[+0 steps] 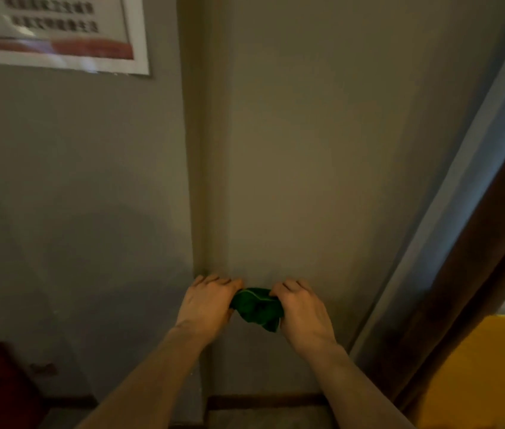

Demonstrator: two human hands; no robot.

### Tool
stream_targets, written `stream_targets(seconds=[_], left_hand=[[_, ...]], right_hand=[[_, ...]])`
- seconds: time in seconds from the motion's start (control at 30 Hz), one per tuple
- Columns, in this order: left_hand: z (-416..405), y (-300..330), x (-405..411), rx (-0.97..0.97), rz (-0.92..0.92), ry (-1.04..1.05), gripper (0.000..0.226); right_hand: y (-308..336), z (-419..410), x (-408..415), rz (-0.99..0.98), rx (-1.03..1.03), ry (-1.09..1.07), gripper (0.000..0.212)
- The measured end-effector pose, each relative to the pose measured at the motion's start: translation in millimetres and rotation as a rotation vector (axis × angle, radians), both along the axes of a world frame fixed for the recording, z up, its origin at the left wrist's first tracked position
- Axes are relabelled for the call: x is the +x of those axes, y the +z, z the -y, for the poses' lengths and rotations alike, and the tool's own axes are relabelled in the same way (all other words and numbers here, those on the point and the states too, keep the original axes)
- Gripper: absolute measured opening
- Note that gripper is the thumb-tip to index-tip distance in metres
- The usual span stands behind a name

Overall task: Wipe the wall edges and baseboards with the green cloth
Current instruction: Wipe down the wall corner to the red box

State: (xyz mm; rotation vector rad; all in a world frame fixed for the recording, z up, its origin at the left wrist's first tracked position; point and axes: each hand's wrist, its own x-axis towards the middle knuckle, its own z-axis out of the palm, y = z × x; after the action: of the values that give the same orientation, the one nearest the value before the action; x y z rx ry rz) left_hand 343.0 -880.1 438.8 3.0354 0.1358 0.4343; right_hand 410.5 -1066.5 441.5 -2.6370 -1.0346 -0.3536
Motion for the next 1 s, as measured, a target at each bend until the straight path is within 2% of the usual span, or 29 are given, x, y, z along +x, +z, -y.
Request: stream_targets(seconds=[0.2,0.43,0.8,1.0], left_hand=[[-51.9,15.5,-41.6,0.028,0.027,0.131,0.030],[-148.1,20.0,-114.5,0.008,0.105,0.326,0.018],[-329.7,19.9,-282.1,-0.014,0.145,0.612,0.021],[-413.3,2.2,-370.9,-0.011,0.162,0.746,0.026]], right_hand=[[13.7,-60.0,-15.9,0.027,0.005,0.131,0.039],[31.7,-177.6,-56.1,0.080,0.013,0.324,0.037],[29.0,-403.0,-186.7,0.081,0.013,0.628,0.042],[13.9,-505.0,-266.2,0.082,0.021,0.771,0.038]])
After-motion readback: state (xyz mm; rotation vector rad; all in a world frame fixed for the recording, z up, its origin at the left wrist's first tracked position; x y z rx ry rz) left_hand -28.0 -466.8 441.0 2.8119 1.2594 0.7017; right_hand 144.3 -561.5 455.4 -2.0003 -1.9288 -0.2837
